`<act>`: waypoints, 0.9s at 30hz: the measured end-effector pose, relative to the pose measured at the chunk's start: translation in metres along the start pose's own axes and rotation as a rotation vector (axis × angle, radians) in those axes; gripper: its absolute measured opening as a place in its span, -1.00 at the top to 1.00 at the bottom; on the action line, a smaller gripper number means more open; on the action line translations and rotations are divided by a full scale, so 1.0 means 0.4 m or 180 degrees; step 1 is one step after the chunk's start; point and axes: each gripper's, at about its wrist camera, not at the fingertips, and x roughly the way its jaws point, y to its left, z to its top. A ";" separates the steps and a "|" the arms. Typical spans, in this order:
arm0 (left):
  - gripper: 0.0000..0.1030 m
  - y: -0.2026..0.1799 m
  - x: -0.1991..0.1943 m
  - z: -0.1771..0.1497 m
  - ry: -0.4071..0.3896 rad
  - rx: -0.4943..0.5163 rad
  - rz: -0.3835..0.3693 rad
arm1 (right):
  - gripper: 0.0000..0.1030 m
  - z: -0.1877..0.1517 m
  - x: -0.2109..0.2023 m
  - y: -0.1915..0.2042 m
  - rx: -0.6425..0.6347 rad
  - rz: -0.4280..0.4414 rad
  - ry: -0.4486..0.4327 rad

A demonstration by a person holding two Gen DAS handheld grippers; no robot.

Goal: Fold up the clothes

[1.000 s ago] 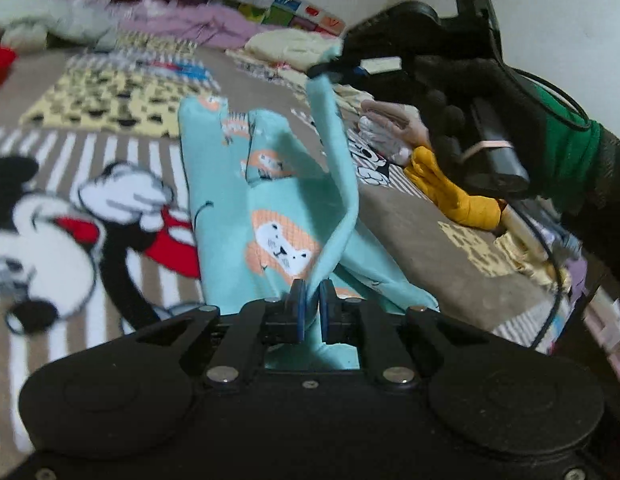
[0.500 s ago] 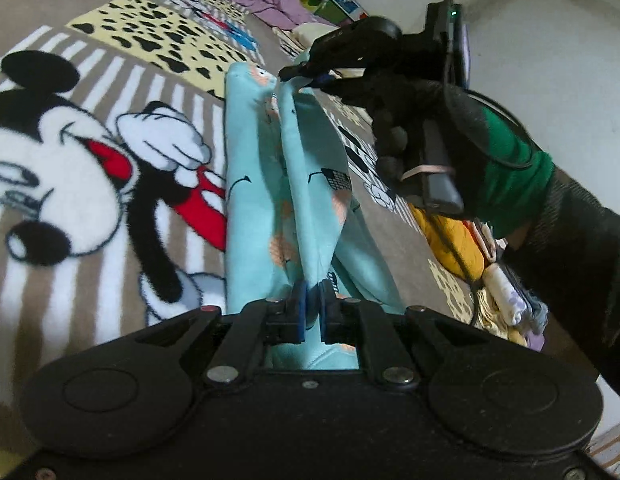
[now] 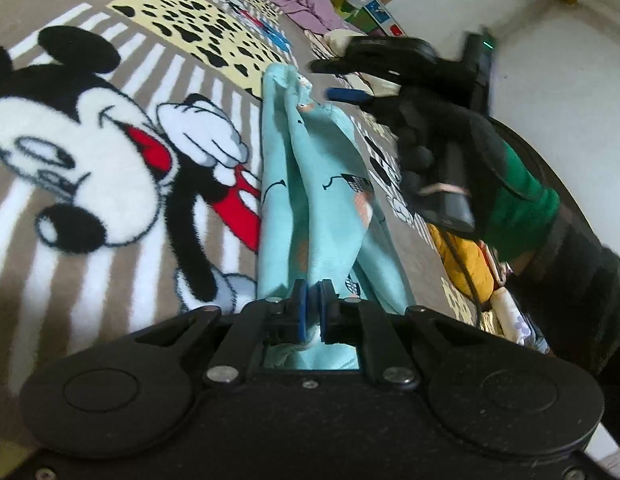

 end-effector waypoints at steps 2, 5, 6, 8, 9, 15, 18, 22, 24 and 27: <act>0.89 0.002 -0.005 0.000 -0.0022 -0.0028 0.0010 | 0.13 0.003 -0.035 -0.023 0.0052 0.0066 -0.0129; 0.89 0.004 -0.003 0.002 -0.0036 -0.0057 0.0023 | 0.12 -0.005 -0.057 -0.071 0.0112 0.0019 -0.0143; 0.89 0.003 0.000 0.002 -0.0030 -0.0052 0.0030 | 0.12 -0.013 -0.049 -0.083 0.0104 -0.0005 -0.0083; 0.89 0.003 0.006 0.001 -0.0020 -0.0042 0.0044 | 0.15 -0.029 -0.034 -0.105 0.0081 -0.0039 0.0035; 0.89 0.003 0.005 0.001 -0.0020 -0.0045 0.0050 | 0.25 -0.037 -0.023 -0.108 0.0046 -0.0013 0.0088; 0.90 0.010 0.004 0.002 -0.0045 -0.0113 0.0071 | 0.84 -0.063 -0.035 -0.105 -0.0049 0.0055 -0.0046; 0.90 0.010 0.004 0.003 -0.0035 -0.0124 0.0067 | 0.84 -0.069 -0.042 -0.127 0.0066 0.0033 -0.0113; 0.89 0.009 0.004 0.005 -0.0022 -0.0139 0.0062 | 0.64 -0.081 -0.035 -0.126 -0.0012 -0.0077 -0.0102; 0.89 0.009 0.004 0.006 -0.0015 -0.0147 0.0059 | 0.62 -0.081 -0.069 -0.119 -0.0057 -0.0039 -0.0296; 0.90 0.009 0.003 0.007 -0.0004 -0.0154 0.0049 | 0.61 -0.094 -0.134 -0.086 -0.0320 0.0085 -0.0454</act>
